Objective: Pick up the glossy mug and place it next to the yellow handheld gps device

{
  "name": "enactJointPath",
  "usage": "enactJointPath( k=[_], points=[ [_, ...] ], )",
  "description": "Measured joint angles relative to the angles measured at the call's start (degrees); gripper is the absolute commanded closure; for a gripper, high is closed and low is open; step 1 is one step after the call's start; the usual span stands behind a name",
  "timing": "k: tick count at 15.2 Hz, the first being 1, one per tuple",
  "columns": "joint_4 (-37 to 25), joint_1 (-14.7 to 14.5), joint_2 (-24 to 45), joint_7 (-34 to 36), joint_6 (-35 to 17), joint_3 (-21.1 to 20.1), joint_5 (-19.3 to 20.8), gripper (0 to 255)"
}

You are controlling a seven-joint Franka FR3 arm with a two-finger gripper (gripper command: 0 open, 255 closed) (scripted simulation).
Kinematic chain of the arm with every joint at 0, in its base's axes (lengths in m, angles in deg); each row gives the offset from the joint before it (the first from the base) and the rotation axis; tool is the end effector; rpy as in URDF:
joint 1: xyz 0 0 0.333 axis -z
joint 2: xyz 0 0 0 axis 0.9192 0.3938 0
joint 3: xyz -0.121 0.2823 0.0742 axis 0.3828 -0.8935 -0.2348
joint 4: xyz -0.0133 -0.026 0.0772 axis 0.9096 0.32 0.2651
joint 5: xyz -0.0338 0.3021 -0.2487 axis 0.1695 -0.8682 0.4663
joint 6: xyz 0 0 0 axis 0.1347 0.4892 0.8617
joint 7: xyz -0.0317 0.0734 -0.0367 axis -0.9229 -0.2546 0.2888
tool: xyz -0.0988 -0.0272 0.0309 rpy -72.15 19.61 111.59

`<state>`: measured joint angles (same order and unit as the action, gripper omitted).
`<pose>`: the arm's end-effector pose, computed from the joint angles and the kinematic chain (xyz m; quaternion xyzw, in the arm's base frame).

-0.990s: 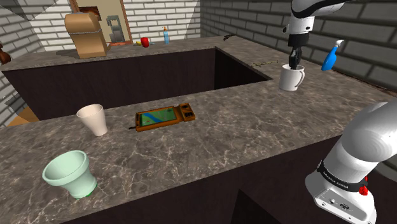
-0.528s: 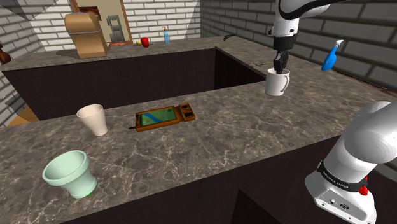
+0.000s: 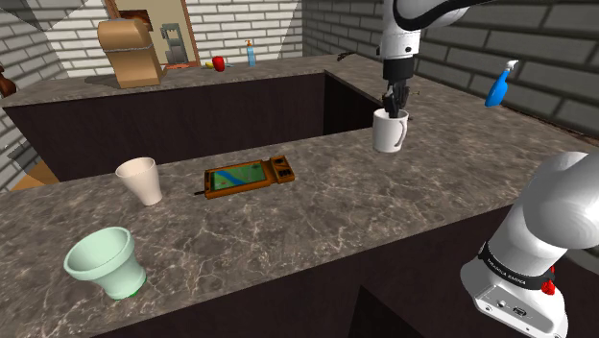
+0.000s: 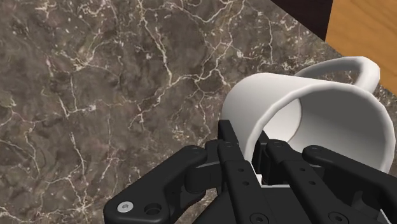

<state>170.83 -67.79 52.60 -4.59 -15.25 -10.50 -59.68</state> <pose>0.4070 -0.0344 0.5209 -0.9943 -0.0536 0.0869 0.0308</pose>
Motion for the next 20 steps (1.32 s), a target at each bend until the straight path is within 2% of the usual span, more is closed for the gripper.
enactJointPath(
  k=[4,11,20],
  points=[
    [-2.0,-2.3,2.4,4.9,-0.6,-3.5,-2.4,255],
    [-9.2,-6.0,10.3,13.5,-1.9,-9.3,-5.6,255],
    [-22.7,-10.7,22.6,24.4,-1.8,-15.5,-6.6,255]
  ],
)
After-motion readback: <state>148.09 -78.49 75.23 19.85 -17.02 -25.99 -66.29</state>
